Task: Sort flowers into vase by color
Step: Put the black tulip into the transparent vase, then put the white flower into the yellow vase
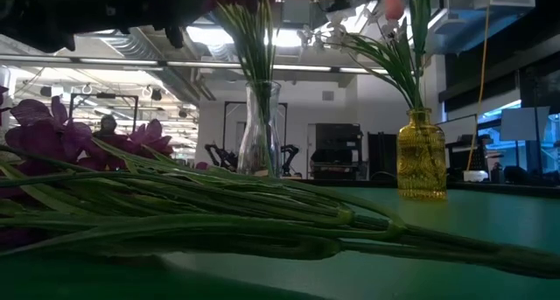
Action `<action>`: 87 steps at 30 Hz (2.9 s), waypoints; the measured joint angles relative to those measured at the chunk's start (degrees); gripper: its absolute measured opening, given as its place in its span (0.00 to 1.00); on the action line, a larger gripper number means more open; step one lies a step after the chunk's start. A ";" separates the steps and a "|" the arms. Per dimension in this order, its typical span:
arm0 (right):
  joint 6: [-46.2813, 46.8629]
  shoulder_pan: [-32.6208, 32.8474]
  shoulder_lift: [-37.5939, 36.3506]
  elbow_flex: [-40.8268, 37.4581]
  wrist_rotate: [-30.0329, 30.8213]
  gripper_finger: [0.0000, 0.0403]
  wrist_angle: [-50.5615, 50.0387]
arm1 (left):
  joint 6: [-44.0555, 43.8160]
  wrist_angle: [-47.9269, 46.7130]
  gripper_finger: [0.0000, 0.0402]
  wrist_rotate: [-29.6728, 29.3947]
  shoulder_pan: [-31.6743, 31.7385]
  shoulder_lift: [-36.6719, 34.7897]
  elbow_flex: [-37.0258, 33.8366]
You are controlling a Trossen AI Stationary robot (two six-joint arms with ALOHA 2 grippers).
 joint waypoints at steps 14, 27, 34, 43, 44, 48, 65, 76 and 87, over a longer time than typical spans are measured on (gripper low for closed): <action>-0.24 0.00 2.99 -0.02 3.63 0.71 0.51 | 1.51 -27.24 0.00 -0.25 -0.02 0.02 11.08; -0.22 0.00 3.22 0.00 2.88 0.71 0.70 | -1.66 -35.62 0.00 -0.04 3.03 1.80 14.21; -0.22 0.00 3.22 0.00 2.88 0.71 0.64 | -3.33 -33.16 0.00 3.12 5.05 8.55 14.21; -0.22 0.00 3.22 0.00 2.88 0.71 0.44 | -4.84 -31.95 0.00 2.77 4.55 10.97 14.21; -0.18 0.00 3.22 0.00 2.88 0.71 0.26 | -4.81 -32.12 0.01 2.47 4.45 10.97 14.21; 0.09 0.00 3.22 0.00 2.88 0.71 -0.58 | -3.82 -36.08 0.08 0.33 3.82 10.47 14.20; 0.17 0.00 3.22 -0.02 2.88 0.71 -0.72 | -3.28 -49.84 0.47 -4.08 0.56 -1.15 14.21; 0.22 0.00 3.22 -0.02 2.86 0.71 -1.07 | -13.47 -72.27 0.58 -12.25 -5.50 -14.07 14.21; 0.22 0.00 3.22 -0.02 2.86 0.71 -1.15 | -36.50 -86.21 0.58 -4.47 -19.13 -18.56 14.21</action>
